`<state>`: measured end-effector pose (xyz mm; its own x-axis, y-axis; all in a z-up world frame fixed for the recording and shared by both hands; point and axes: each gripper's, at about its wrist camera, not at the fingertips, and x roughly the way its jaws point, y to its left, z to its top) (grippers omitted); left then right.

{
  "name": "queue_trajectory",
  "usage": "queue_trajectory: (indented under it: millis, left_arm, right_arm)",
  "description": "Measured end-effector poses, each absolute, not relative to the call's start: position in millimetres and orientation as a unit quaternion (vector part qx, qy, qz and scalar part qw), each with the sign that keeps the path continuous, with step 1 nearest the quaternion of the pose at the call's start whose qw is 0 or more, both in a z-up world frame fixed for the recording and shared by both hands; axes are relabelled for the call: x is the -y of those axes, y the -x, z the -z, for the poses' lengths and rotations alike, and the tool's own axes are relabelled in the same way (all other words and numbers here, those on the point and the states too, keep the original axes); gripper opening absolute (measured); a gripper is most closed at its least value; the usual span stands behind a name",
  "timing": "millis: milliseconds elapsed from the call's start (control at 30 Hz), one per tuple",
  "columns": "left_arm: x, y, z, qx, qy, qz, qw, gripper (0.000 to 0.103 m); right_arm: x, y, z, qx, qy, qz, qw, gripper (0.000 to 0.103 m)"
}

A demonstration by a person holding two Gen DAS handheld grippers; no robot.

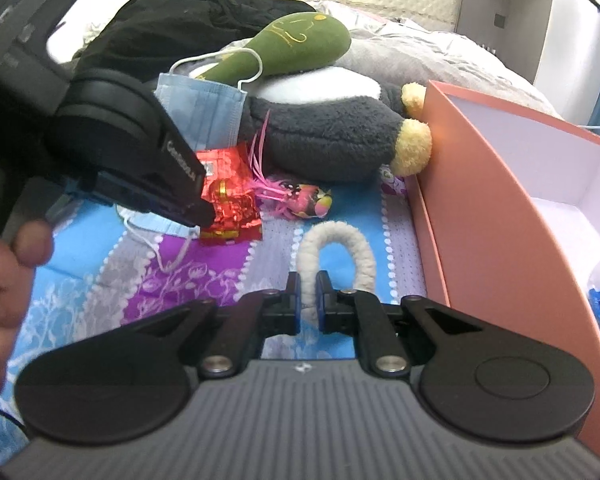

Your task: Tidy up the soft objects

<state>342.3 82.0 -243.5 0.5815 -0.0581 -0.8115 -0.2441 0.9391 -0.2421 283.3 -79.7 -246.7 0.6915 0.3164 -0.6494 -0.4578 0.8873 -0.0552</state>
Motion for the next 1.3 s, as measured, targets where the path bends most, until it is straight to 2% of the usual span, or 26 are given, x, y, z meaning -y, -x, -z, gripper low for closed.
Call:
queue_trajectory:
  millis: [33, 67, 100, 167, 200, 233, 267, 300, 333, 367, 633, 833, 900, 1000, 1067, 1300]
  left_arm:
    - [-81.7, -342.9, 242.9, -0.457, 0.164, -0.06, 0.872, 0.01]
    - [-81.6, -344.5, 242.5, -0.46, 0.163, -0.064, 0.87, 0.019]
    - [-81.9, -345.7, 242.4, -0.46, 0.162, -0.066, 0.871, 0.039]
    - [-82.0, -348.8, 241.9, -0.455, 0.163, -0.078, 0.872, 0.064]
    - [-81.4, -350.8, 241.6, -0.451, 0.162, -0.084, 0.874, 0.069]
    - [-80.4, -354.6, 242.5, -0.453, 0.162, -0.086, 0.872, 0.07]
    - [-79.6, -358.7, 244.1, -0.46, 0.162, -0.09, 0.869, 0.07]
    - [-79.0, -363.2, 246.2, -0.467, 0.164, -0.09, 0.864, 0.07]
    - [-78.2, -367.2, 248.1, -0.471, 0.167, -0.09, 0.861, 0.07]
    - [-77.7, -370.4, 249.8, -0.472, 0.17, -0.087, 0.861, 0.07]
    - [-69.0, -394.3, 266.2, -0.489, 0.151, -0.098, 0.853, 0.07]
    - [-64.2, -398.1, 270.0, -0.492, 0.125, -0.098, 0.856, 0.065]
    - [-64.1, -398.2, 269.8, -0.491, 0.121, -0.097, 0.857, 0.063]
    - [-64.9, -396.7, 268.5, -0.49, 0.118, -0.094, 0.859, 0.061]
    - [-67.1, -394.4, 266.2, -0.489, 0.125, -0.091, 0.858, 0.061]
    - [-66.7, -376.5, 249.0, -0.483, 0.134, -0.075, 0.862, 0.06]
  right_arm:
    - [81.4, -282.2, 247.9, -0.336, 0.106, -0.221, 0.909, 0.011]
    - [82.4, -281.4, 248.1, -0.341, 0.101, -0.228, 0.906, 0.012]
    - [83.6, -280.5, 248.1, -0.343, 0.095, -0.231, 0.905, 0.013]
    - [84.7, -279.6, 247.3, -0.344, 0.087, -0.236, 0.905, 0.015]
    - [85.3, -279.8, 247.2, -0.345, 0.085, -0.237, 0.904, 0.016]
    - [85.6, -280.1, 247.0, -0.345, 0.084, -0.239, 0.904, 0.023]
    - [86.0, -280.1, 246.9, -0.344, 0.082, -0.239, 0.904, 0.036]
    - [86.8, -280.3, 246.9, -0.341, 0.081, -0.238, 0.906, 0.043]
    - [87.5, -281.5, 247.1, -0.339, 0.08, -0.235, 0.907, 0.055]
    - [87.4, -283.2, 247.8, -0.338, 0.081, -0.23, 0.909, 0.062]
    - [74.4, -296.7, 257.2, -0.335, 0.115, -0.222, 0.909, 0.062]
    - [66.3, -306.2, 268.6, -0.328, 0.146, -0.224, 0.906, 0.065]
    - [66.7, -307.9, 269.3, -0.323, 0.147, -0.222, 0.908, 0.064]
    - [65.2, -307.6, 270.1, -0.314, 0.164, -0.212, 0.911, 0.048]
    - [64.8, -305.8, 269.5, -0.307, 0.177, -0.209, 0.912, 0.021]
    - [71.2, -296.3, 256.2, -0.302, 0.178, -0.216, 0.911, 0.015]
